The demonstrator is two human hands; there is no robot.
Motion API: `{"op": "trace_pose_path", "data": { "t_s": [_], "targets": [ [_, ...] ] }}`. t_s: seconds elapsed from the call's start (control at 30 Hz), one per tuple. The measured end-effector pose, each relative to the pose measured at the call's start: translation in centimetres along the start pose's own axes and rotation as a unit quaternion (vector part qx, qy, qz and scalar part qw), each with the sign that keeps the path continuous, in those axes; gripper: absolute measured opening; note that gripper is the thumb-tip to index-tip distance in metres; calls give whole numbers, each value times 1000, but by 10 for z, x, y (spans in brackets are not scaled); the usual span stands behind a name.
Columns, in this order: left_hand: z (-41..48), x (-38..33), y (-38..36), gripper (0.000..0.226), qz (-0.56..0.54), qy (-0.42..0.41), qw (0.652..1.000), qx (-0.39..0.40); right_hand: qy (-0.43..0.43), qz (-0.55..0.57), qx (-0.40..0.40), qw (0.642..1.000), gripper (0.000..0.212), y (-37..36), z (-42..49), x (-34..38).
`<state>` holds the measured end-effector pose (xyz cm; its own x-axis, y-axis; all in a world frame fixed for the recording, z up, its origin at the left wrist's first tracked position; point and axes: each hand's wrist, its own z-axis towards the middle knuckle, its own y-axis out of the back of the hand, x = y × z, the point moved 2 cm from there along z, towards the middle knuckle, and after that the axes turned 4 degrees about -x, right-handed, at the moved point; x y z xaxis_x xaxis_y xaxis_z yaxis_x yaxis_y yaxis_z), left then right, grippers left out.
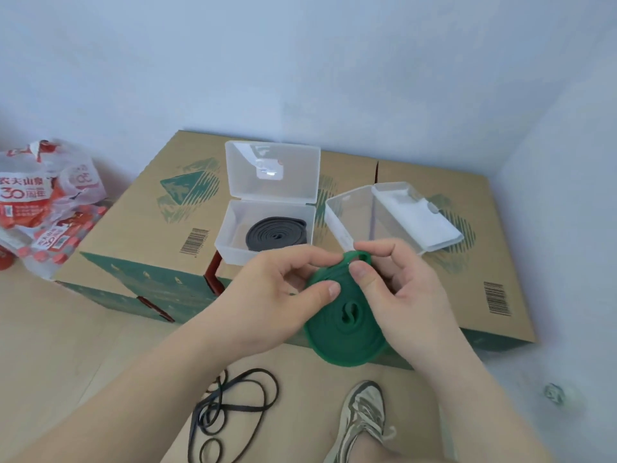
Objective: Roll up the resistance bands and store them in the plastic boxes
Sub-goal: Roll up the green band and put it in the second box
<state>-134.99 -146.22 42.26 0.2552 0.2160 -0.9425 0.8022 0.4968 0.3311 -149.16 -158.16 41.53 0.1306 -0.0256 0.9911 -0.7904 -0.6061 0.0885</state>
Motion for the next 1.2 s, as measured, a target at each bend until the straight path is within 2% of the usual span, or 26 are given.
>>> {"op": "trace_pose_path", "data": {
  "t_s": [0.07,0.13,0.23,0.3,0.4,0.5,0.67,0.87,1.0,1.1,1.2],
  "targets": [
    [3,-7,-6,25,2,1,1000,-13,11,-42,-53,998,11,14,0,7],
    [6,-11,-7,25,33,6,999,-27,31,-133,-96,986,11,31,3,17],
    [12,-15,-2,26,51,16,997,-60,21,-344,-71,936,22,44,21,23],
    [17,-17,3,26,64,24,994,-81,7,-399,-37,916,36,40,34,16],
    [21,-19,8,25,73,34,992,-96,-1,-399,-2,917,46,30,39,-10],
    [27,-23,15,24,83,36,991,-97,12,-432,-1,902,38,29,42,-35],
    [44,-29,12,24,114,28,989,-92,14,-464,4,886,17,37,51,-35],
    [67,-42,-4,23,135,23,989,-61,-47,-488,13,871,20,68,46,-25],
    [77,-51,-19,22,140,13,989,-34,-55,-430,7,901,25,84,44,-25],
    [93,-54,-32,23,146,-1,989,-24,-36,-358,-38,932,22,96,47,-25],
    [112,-51,-49,25,172,-25,985,-11,-33,-314,-57,947,46,102,54,-26]
  ]
}}
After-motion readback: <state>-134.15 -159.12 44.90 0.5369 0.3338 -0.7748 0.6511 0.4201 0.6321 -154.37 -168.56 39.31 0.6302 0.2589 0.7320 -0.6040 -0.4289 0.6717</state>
